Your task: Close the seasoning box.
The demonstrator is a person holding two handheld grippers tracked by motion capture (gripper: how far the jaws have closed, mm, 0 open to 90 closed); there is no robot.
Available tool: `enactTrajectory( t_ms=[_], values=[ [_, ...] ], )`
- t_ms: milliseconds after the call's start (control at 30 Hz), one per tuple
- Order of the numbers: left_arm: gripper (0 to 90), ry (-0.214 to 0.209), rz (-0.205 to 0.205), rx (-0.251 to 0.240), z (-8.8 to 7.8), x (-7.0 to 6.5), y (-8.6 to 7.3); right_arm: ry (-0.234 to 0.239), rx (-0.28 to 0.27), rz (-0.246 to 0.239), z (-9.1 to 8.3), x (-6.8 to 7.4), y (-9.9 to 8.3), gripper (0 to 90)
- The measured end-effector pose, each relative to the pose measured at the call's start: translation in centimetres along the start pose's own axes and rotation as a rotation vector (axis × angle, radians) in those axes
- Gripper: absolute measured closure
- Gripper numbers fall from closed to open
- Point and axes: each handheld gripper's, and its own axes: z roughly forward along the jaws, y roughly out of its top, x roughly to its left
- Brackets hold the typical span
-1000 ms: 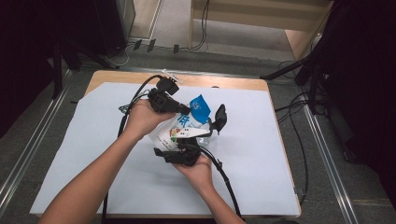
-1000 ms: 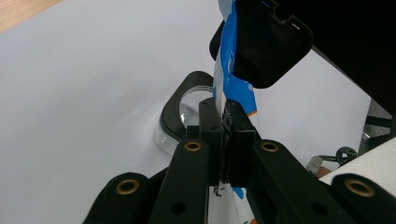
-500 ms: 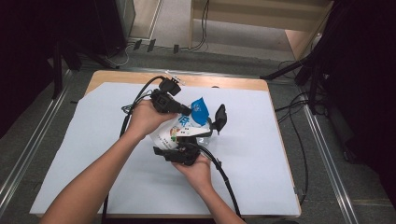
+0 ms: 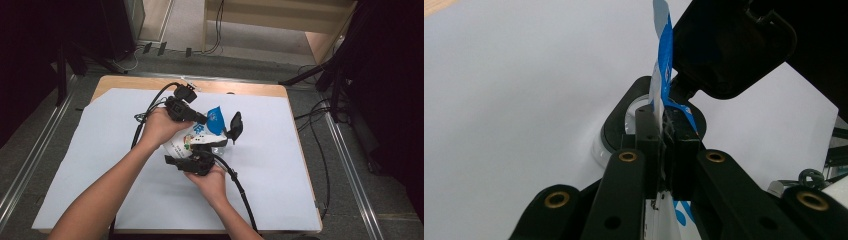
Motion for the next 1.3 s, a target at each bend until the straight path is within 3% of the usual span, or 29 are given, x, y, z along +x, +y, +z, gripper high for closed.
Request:
enactTrajectory(
  t_ms=[600,1000,1300],
  values=[
    [81.5,-0.031,-0.045,0.011,-0.1,0.3,0.0,0.009,-0.032,0.038,0.0,0.0,0.0,67.2],
    [81.3,-0.070,-0.037,0.016,-1.0,0.0,-0.2,0.046,-0.072,0.061,-0.4,0.1,-0.1,67.8],
    [87.0,-0.050,-0.024,0.011,-1.2,-0.2,-0.1,0.044,-0.075,0.049,-0.7,-0.1,0.0,67.8]
  ],
)
